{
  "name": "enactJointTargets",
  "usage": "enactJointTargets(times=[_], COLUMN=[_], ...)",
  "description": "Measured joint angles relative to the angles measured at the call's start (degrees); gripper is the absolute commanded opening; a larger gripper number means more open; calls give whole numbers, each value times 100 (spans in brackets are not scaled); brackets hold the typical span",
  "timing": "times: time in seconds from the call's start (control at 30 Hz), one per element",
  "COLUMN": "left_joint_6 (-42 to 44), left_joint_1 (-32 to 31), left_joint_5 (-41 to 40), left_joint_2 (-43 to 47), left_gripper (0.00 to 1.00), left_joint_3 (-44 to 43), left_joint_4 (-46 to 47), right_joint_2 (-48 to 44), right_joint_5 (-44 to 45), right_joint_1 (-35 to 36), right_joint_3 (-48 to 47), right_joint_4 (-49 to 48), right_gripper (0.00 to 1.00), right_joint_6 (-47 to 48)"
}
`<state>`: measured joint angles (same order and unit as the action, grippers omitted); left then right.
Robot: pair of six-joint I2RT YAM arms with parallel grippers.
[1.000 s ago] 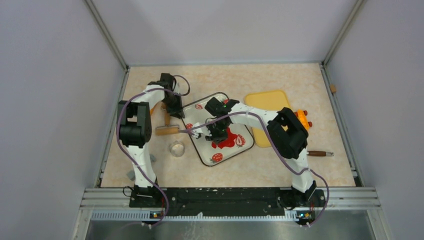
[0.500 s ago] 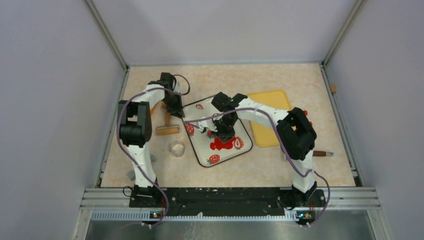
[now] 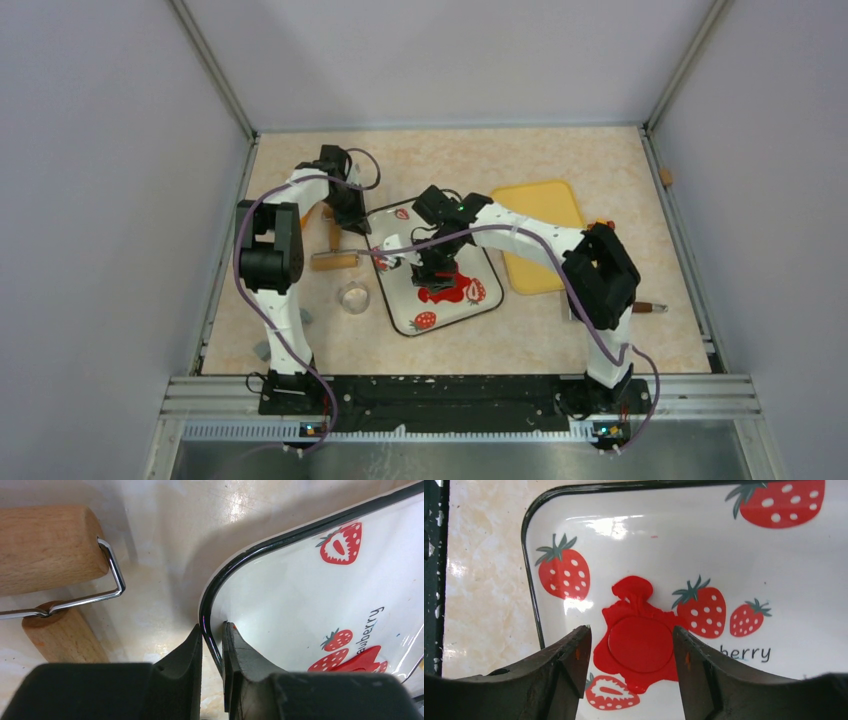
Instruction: Roll out the dumpling wrappers from the dough
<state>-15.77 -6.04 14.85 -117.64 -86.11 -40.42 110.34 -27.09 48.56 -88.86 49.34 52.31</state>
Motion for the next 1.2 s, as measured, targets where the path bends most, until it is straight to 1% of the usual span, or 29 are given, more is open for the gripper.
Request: enactJointTargets(times=[0.13,0.2,0.4,0.53,0.63,0.7,0.77,0.83,0.97,1.2], left_joint_6=[0,0,0,0,0,0,0,0,2,2], left_joint_1=[0,2,4,7,7,7,7,7,7,7], left_joint_5=[37,50,61,61,66,68,70,68,68,92], left_joint_2=[0,0,0,0,0,0,0,0,0,0], left_gripper=[0,0,0,0,0,0,0,0,0,0], left_joint_3=[0,0,0,0,0,0,0,0,0,0], left_joint_4=[9,9,11,11,11,13,13,13,11,-74], right_joint_2=[85,278,807,820,820,820,811,798,734,640], right_joint_5=[-7,-11,52,151,221,258,297,319,332,358], right_joint_1=[278,365,391,393,393,393,393,393,393,382], right_joint_3=[24,-55,-103,46,114,138,181,223,317,376], right_joint_4=[-258,-289,-306,-407,-474,-544,-649,-734,-804,-640], right_gripper=[62,63,62,54,50,43,34,27,20,15], right_joint_6=[11,24,96,116,149,151,160,164,157,170])
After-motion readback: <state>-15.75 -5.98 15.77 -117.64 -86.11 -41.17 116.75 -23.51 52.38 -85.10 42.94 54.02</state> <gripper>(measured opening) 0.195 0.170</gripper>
